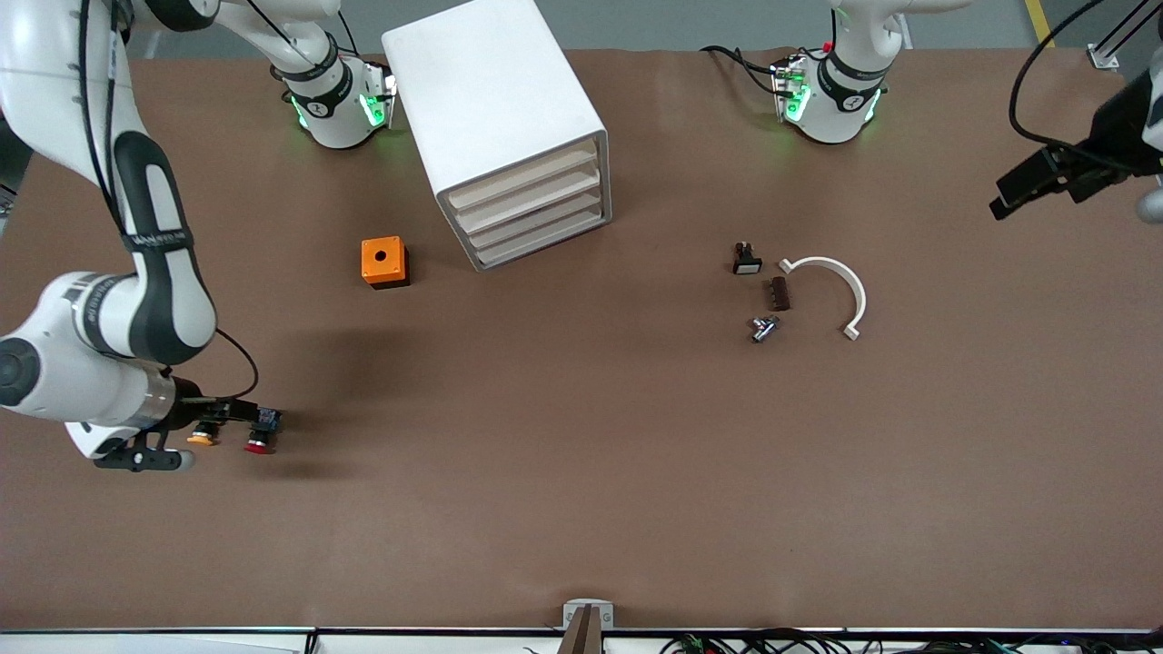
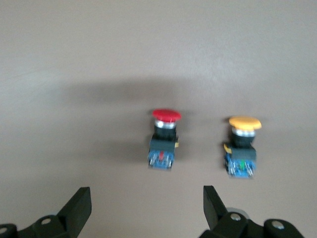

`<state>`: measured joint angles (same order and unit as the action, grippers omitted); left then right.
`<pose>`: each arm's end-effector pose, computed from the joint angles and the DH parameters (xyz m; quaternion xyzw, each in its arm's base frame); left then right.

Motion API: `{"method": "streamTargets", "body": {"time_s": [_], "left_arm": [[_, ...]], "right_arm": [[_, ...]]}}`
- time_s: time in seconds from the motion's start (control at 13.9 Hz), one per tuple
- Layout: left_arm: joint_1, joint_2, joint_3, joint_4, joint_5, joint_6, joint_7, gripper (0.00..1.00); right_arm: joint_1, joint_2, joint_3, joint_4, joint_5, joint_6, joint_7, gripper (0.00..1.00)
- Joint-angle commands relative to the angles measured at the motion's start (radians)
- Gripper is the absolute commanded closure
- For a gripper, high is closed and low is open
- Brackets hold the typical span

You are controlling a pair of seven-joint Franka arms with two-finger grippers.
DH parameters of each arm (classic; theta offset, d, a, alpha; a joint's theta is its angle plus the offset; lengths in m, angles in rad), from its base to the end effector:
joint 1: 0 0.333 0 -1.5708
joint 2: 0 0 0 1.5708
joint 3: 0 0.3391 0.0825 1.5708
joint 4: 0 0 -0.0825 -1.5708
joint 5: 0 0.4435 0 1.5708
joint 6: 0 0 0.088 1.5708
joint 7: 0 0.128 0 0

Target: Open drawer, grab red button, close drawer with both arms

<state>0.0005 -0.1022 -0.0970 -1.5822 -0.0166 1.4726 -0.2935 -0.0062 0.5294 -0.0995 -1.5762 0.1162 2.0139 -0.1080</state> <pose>0.5657 -0.0601 0.6722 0.9952 0.0978 -0.0045 0.0025 0.7398 -0.0612 0.2951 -0.9985 0.0204 0.0411 0.0305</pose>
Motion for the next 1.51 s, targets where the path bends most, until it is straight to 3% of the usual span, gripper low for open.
{"method": "streamTargets", "body": {"time_s": [0.0,0.14,0.36,0.58,1.44], "left_arm": [[0.004,-0.051,-0.018,-0.068,0.032,0.014,0.034,0.00],[0.003,-0.053,-0.020,-0.067,0.032,0.008,0.053,0.00],[0.002,-0.048,-0.018,-0.062,0.032,0.005,0.137,0.00],[0.007,-0.045,-0.015,-0.056,0.032,0.005,0.246,0.00],[-0.001,-0.040,-0.020,-0.047,0.034,-0.028,0.246,0.00]], "right_arm": [[-0.011,-0.118,0.006,-0.010,-0.003,-0.125,-0.010,0.00],[-0.012,-0.187,0.004,-0.010,-0.009,-0.196,-0.010,0.00],[-0.005,-0.303,-0.002,-0.011,-0.097,-0.303,0.004,0.00],[-0.011,-0.374,-0.003,-0.018,-0.101,-0.360,0.005,0.00],[0.014,-0.394,0.007,0.019,-0.102,-0.403,0.103,0.00]]}}
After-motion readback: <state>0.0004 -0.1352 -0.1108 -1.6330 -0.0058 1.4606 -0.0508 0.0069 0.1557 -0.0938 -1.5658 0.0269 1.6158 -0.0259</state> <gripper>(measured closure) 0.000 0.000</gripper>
